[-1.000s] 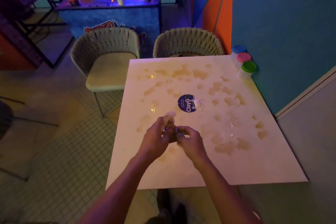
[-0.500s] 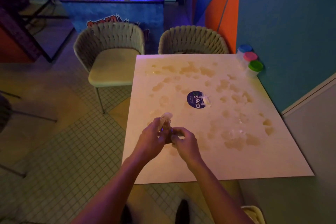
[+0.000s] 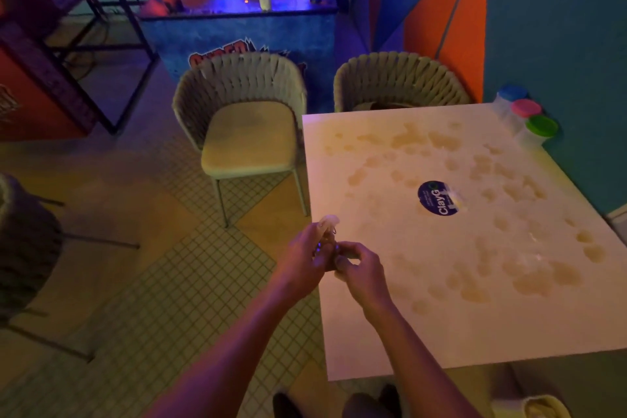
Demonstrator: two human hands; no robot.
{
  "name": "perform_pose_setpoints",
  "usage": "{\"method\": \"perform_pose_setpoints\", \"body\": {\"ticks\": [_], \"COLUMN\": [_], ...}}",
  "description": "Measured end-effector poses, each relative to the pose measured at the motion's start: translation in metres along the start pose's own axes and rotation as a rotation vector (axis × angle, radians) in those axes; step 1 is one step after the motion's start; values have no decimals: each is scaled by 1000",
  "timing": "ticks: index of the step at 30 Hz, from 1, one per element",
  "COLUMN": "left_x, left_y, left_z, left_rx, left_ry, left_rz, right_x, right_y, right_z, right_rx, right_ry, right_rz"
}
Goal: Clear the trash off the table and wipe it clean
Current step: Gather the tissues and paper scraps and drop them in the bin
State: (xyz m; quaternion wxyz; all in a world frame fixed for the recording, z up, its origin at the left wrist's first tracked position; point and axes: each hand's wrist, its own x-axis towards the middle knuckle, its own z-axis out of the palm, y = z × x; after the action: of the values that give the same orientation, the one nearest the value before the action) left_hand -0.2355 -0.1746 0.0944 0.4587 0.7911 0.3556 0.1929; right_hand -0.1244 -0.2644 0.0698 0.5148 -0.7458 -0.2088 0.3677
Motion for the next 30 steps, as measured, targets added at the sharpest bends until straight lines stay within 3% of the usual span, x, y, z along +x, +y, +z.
{"method": "perform_pose_setpoints", "body": {"ticks": [9,16,30], "left_x": [50,124,295], "left_y": [-49,-86,-126], "left_z": [-59,-97,-167], "left_rx": [49,110,89], "left_ry": [39,38,61], "left_rz": [-45,-93,-189], "right_x": [57,141,305], "right_y": [-20,-29,-109], "right_z": [69,118,190], "right_rx": [-23,-31,-41], "right_ry": [-42,-92,-148], "right_rz": [-14,-13,18]}}
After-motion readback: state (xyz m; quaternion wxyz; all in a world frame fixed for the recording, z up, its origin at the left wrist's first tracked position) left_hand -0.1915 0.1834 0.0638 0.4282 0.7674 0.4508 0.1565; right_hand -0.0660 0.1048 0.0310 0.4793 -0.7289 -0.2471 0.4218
